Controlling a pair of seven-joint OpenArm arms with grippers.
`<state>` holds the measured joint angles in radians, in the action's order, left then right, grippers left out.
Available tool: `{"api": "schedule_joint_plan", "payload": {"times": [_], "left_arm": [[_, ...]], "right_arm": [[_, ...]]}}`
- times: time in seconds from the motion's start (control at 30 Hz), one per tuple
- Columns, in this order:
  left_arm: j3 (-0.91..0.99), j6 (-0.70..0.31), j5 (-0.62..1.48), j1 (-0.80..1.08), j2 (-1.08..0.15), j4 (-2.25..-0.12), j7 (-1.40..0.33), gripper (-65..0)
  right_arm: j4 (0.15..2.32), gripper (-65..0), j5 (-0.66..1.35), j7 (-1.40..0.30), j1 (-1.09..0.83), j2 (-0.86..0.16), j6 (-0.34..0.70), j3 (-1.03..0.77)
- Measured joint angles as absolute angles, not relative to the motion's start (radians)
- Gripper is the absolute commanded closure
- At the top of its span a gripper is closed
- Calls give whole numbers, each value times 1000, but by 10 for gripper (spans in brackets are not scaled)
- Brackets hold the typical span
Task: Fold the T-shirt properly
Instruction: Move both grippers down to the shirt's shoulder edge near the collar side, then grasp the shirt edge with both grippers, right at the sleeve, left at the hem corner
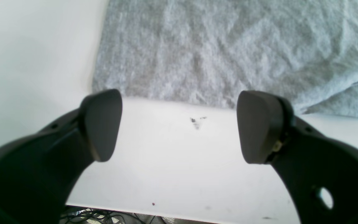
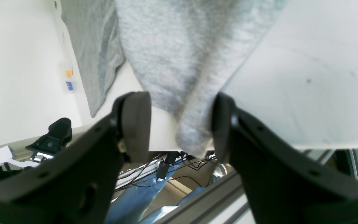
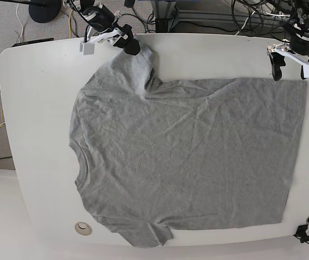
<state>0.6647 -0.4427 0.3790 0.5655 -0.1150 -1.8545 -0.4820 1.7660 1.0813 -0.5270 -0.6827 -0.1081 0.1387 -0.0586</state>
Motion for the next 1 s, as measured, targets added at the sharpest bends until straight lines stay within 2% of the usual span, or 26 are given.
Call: {"api": "schedule_joint_plan", "payload": {"times": [0.07,0.1,0.27,0.3,0.6,1.0], "left_arm": [[665,-443,379,554,-115,-1855,-483,-541],[665,-443,379,550,-115,-1855,-483,-541],[665,-442,379,546,-115,-1855,-483,-541],[665,-442,379,546,-115,-1855,-483,-541],[665,-443,377,527,-115,-1841,-481,-541],[716,-443,383,407,-177,-1563,-532,-541]], "right_arm": [[1766,-293,1081,-533,-682,-108,139,-59],[1766,-265,1081,-545,-682,-108,139,-59],[1760,-25,1070,-576,-673,-108,121,-59],[1759,0,1063,-580,-670,-108,119,-59],[1758,0,1055,-580,-668,-108,113,-58],[1758,0,1055,-580,-666,-111,113,-58]]}}
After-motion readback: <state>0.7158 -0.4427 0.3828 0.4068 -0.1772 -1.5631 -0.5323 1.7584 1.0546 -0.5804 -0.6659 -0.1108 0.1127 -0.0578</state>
